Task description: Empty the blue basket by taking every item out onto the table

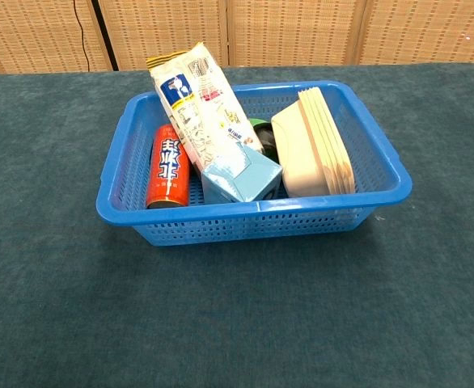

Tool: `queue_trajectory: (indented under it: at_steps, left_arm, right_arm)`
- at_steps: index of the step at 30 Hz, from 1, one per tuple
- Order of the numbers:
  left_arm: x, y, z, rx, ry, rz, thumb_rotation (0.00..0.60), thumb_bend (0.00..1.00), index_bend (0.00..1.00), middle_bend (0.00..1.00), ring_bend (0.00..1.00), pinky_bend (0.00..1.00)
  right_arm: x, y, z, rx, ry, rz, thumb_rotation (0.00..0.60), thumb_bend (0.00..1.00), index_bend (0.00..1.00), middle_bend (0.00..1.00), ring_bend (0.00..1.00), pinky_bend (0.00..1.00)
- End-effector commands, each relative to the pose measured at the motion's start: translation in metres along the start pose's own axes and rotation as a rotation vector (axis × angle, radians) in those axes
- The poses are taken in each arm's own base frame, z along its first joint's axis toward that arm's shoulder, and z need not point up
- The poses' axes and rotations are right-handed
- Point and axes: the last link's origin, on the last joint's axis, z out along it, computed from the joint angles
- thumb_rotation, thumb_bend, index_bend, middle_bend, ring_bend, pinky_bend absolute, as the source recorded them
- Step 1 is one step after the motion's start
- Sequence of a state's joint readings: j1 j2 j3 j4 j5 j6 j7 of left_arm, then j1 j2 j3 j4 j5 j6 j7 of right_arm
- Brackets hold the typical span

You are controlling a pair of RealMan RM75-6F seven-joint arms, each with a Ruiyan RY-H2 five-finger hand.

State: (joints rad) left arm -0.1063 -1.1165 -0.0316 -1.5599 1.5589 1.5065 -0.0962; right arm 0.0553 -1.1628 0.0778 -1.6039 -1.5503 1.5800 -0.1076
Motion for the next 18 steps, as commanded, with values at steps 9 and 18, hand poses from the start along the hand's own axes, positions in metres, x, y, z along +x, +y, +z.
queue_trajectory:
  at_steps: [9, 18]
  left_arm:
    - [0.010, 0.020, 0.032, -0.156, -0.001, -0.053, 0.600, 0.01, 0.00, 0.00, 0.00, 0.00]
    - [0.050, 0.084, 0.136, -0.350, -0.173, -0.084, 0.600, 0.01, 0.00, 0.00, 0.00, 0.00]
  right_arm:
    - [0.002, -0.001, 0.001, -0.014, 0.002, 0.008, 0.600, 0.00, 0.00, 0.00, 0.00, 0.00]
    - [-0.002, 0.002, 0.005, -0.046, -0.033, -0.012, 0.600, 0.00, 0.00, 0.00, 0.00, 0.00]
